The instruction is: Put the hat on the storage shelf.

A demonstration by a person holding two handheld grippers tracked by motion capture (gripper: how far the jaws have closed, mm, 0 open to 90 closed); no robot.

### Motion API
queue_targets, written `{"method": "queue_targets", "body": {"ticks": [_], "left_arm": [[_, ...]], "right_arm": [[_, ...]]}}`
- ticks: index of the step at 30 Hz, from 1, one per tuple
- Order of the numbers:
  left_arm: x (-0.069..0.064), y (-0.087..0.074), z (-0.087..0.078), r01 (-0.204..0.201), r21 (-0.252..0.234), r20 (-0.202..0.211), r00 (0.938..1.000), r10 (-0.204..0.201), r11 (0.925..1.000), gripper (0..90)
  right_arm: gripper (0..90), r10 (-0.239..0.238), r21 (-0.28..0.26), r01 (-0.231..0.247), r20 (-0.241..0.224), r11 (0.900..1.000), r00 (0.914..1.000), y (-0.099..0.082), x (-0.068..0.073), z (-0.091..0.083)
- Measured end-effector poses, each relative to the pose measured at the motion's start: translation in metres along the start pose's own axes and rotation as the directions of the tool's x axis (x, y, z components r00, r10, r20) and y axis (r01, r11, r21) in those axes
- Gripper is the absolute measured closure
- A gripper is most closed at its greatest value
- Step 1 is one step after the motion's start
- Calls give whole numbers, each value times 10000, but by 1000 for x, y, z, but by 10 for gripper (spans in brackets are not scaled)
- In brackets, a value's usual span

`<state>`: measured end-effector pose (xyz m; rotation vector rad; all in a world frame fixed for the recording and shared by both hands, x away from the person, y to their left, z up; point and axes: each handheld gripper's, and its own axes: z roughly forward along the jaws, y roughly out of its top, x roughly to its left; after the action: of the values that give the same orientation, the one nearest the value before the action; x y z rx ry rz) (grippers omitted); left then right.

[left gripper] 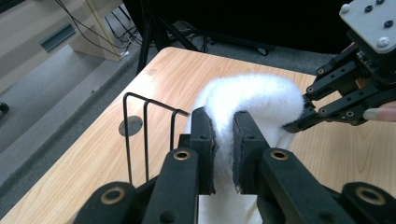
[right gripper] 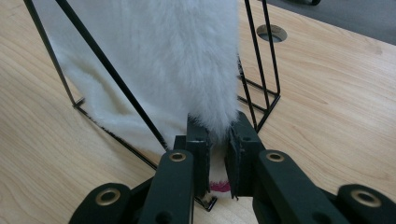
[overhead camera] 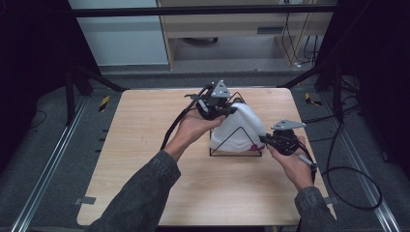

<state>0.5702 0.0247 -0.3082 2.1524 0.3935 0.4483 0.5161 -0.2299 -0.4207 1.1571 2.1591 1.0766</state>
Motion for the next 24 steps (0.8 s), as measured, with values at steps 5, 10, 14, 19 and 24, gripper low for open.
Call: {"method": "queue_targets", "body": {"ticks": [5,10,14,19,24], "left_arm": [[-3,-1,2,13,77,41,10000,-13,10000,805],[-5,-4,3,142,181,-17,9999,-141,9997,688],[-3,-5,-4,610,-186,60,9981,-609,9980,585],[-7,-7,-16,618,-146,-281,9977,-621,9980,459],[-8,-11,-28,936,-85,-227,9953,-937,9956,258]], "right_arm": [[788,85,71,-85,-7,9999,10000,-2,0,0],[679,285,89,-286,119,9996,9995,-6,0,-5],[633,395,17,-395,238,9992,9989,-9,0,-13],[559,426,-154,-420,430,9990,9982,-15,5,-24],[428,408,-278,-388,762,9989,9963,-19,13,-37]]}}
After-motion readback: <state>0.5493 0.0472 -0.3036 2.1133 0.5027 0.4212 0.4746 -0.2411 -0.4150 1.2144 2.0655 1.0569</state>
